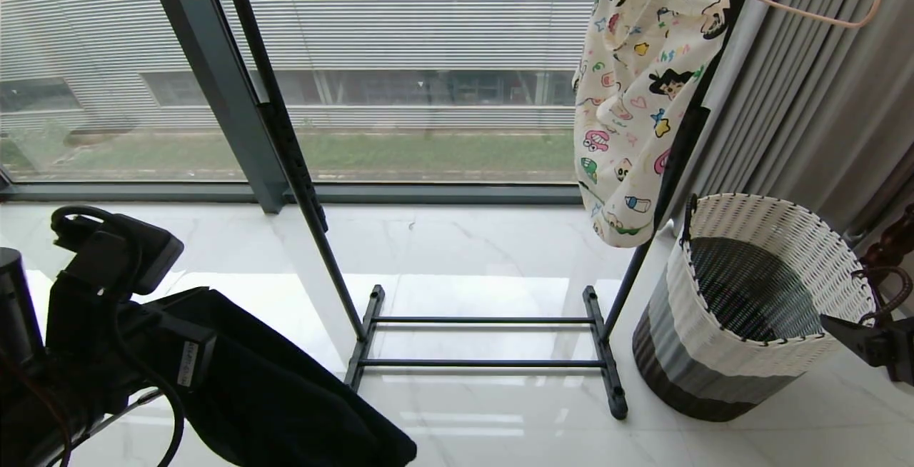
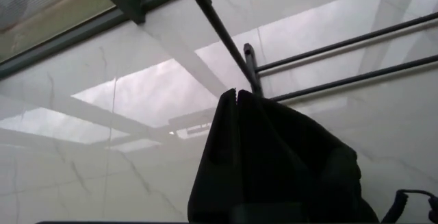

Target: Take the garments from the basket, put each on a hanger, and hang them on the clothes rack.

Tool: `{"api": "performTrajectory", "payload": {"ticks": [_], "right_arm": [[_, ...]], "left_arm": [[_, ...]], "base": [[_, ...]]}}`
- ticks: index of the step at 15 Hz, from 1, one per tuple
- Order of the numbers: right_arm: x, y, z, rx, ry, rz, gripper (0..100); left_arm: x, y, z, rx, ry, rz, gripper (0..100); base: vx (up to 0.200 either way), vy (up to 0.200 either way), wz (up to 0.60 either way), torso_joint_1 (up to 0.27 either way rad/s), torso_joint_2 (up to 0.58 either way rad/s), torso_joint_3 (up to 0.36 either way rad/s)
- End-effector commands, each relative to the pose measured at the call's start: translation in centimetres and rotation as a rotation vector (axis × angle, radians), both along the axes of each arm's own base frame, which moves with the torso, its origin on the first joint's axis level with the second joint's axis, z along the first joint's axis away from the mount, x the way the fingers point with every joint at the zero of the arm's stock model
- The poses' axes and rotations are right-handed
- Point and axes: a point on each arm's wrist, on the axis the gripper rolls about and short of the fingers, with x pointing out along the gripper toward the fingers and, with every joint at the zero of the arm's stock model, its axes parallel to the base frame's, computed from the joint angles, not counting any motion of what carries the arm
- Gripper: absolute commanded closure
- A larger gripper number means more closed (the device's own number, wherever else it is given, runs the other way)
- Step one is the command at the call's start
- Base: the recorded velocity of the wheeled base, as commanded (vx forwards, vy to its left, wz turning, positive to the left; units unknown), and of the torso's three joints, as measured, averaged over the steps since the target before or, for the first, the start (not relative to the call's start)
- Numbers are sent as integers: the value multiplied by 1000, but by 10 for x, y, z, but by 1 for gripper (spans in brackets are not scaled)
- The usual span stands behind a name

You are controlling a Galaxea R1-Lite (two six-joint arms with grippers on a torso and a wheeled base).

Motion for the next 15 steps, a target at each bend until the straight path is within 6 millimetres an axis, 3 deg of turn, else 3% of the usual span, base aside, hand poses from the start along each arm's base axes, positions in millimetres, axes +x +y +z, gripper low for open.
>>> {"api": "performTrajectory", "payload": {"ticks": [1, 7, 10, 15], "right_arm": [[0, -1, -1, -3, 2, -10, 0], [1, -1, 4, 1, -43, -11, 0], [2, -1, 5, 2, -46, -11, 0], [3, 0, 7, 6, -56, -7, 0]], "left_arm": [[-11, 7, 6, -13, -49, 26, 100], [-10, 20, 7, -20, -57, 118, 100], [-10, 21, 8, -20, -58, 124, 100], [-10, 21, 7, -17, -54, 124, 100]], "base": [[0, 0, 0, 0, 0, 0], [0, 0, 0, 5, -15, -6], [0, 0, 0, 35, -242, -243], [0, 0, 0, 169, -487, -293]]}}
